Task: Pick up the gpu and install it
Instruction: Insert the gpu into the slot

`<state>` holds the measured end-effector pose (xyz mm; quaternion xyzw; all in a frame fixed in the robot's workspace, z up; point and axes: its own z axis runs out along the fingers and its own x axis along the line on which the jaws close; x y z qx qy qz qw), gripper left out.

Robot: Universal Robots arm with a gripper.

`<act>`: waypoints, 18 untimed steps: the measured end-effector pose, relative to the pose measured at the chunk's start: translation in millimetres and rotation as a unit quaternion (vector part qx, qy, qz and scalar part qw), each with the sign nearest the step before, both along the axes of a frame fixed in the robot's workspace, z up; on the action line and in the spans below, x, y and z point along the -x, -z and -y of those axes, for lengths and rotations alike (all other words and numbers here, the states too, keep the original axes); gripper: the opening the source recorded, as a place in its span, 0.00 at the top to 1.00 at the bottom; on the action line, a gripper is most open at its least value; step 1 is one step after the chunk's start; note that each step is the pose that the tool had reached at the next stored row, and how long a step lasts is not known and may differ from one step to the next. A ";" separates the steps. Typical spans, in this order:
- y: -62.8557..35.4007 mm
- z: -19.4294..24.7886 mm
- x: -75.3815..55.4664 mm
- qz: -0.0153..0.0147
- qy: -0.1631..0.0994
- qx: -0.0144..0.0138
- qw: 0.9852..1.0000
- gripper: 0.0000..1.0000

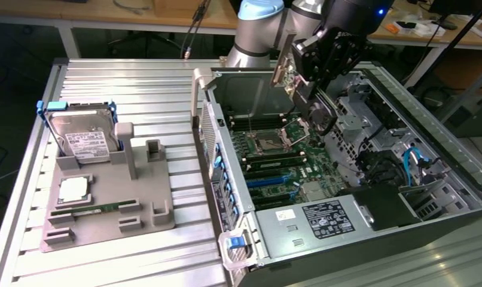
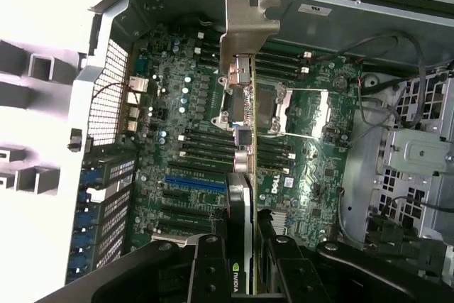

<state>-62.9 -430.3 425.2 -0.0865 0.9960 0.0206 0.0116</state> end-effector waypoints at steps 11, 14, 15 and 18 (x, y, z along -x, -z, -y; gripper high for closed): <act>0.0 0.0 0.0 0.000 -0.025 0.000 1.000 0.73; 0.0 0.0 0.0 0.000 -0.031 0.000 1.000 0.73; 0.0 0.0 0.0 0.000 -0.033 0.000 0.999 0.73; 0.0 0.0 0.0 0.000 -0.039 0.000 0.999 0.73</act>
